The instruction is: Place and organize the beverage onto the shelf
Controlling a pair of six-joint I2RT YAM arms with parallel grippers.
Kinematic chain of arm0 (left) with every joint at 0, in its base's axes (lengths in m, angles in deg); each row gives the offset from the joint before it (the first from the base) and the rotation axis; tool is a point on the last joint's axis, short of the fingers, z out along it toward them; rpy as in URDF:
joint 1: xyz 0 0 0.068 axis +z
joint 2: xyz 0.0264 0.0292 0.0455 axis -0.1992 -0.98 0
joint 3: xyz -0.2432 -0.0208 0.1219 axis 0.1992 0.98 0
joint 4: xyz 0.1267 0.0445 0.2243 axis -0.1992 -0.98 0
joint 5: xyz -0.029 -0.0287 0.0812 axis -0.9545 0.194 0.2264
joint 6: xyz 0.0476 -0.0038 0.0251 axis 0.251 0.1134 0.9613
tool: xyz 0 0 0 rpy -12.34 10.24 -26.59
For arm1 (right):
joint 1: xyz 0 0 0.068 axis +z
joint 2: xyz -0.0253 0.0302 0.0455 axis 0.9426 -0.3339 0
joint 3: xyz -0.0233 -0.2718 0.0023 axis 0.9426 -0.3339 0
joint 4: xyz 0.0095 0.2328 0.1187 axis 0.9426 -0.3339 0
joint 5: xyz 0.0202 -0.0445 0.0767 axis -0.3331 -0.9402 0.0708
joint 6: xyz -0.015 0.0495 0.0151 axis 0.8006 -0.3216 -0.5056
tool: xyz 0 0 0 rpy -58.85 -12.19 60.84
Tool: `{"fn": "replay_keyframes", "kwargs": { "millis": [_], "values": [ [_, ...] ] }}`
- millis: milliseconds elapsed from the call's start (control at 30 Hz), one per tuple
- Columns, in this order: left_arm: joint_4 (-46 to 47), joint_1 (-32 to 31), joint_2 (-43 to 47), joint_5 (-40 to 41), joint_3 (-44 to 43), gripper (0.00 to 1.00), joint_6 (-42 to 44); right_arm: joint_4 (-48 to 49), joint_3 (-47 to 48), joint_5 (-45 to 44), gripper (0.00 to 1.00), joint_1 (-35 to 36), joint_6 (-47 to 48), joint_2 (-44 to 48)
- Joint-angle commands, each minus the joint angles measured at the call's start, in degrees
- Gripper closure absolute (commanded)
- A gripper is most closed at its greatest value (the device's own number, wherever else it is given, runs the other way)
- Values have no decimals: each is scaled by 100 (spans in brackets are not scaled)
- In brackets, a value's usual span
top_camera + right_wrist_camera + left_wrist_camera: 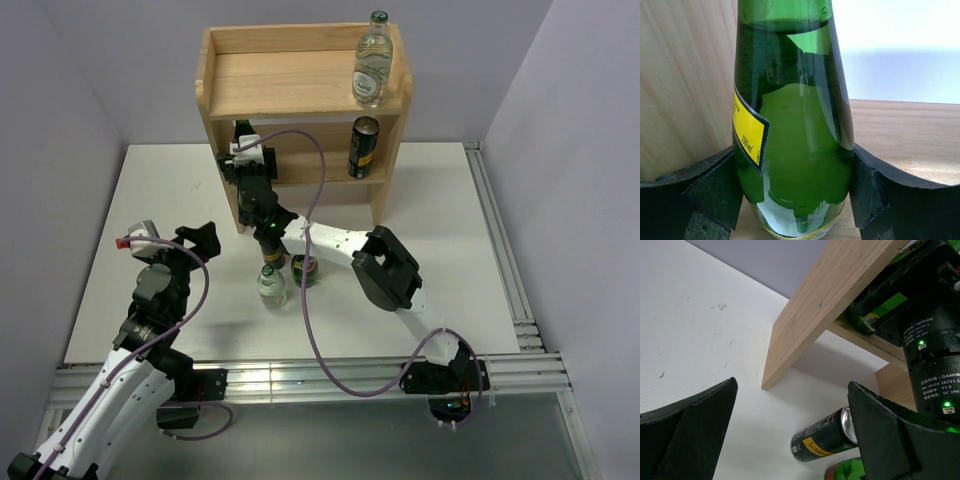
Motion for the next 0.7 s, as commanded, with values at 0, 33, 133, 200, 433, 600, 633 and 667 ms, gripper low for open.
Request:
{"fn": "replay_keyframes", "kwargs": {
  "millis": [0,33,133,200,433,600,633,667],
  "values": [
    [69,-16,37,84,-20,1,54,651,93,5,31,-36,-22,240],
    [69,-25,29,84,-20,1,54,651,76,5,26,-35,-23,266],
    [86,-25,-15,92,-29,1,54,651,23,5,7,-35,-23,310],
    [78,-16,-15,84,-37,1,54,625,5,13,0,-35,-23,327],
    [86,-25,-7,101,-37,1,71,634,-83,5,0,-35,-23,407],
    [95,-16,-24,84,-37,1,62,765,-355,5,0,26,39,573],
    [104,-16,-24,84,-37,1,62,792,-460,-4,0,43,91,643],
    [104,-16,-24,92,-46,1,62,905,-513,-4,0,61,144,679]
  ]
}}
